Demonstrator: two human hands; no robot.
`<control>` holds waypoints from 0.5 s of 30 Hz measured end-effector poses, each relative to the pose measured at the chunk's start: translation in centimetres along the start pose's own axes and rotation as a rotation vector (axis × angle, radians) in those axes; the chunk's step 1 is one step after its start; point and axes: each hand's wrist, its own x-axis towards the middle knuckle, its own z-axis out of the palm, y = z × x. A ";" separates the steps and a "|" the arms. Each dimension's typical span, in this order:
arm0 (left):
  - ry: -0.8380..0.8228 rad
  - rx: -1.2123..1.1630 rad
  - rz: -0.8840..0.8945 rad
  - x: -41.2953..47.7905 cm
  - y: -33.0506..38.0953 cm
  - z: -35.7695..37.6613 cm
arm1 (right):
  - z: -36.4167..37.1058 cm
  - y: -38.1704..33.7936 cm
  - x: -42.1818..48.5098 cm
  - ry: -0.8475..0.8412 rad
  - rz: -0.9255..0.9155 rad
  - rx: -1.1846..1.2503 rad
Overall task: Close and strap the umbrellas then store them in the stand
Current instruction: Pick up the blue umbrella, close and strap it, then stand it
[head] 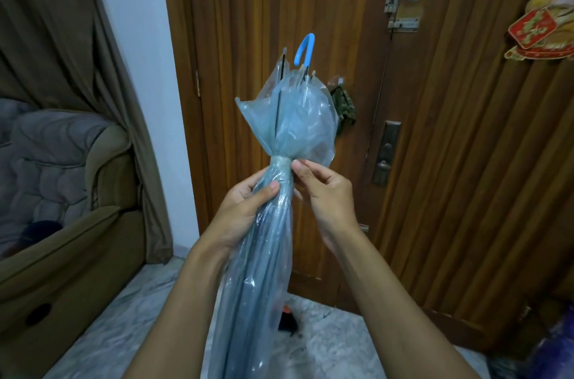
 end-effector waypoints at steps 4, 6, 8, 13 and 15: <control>0.134 0.278 0.083 0.0 0.5 -0.4 | 0.3 0.3 0.4 -0.062 0.019 0.023; 0.223 0.376 0.131 0.0 0.8 -0.6 | 0.4 0.4 0.5 -0.076 0.010 0.028; 0.231 0.421 0.169 -0.2 1.0 -0.9 | 0.7 0.4 0.5 -0.086 -0.004 0.035; 0.214 0.409 0.197 -0.7 1.3 -1.4 | 1.4 0.4 0.2 -0.049 0.003 0.065; 0.214 0.395 0.210 -1.0 1.1 -1.5 | 1.6 0.4 0.0 -0.029 0.020 0.082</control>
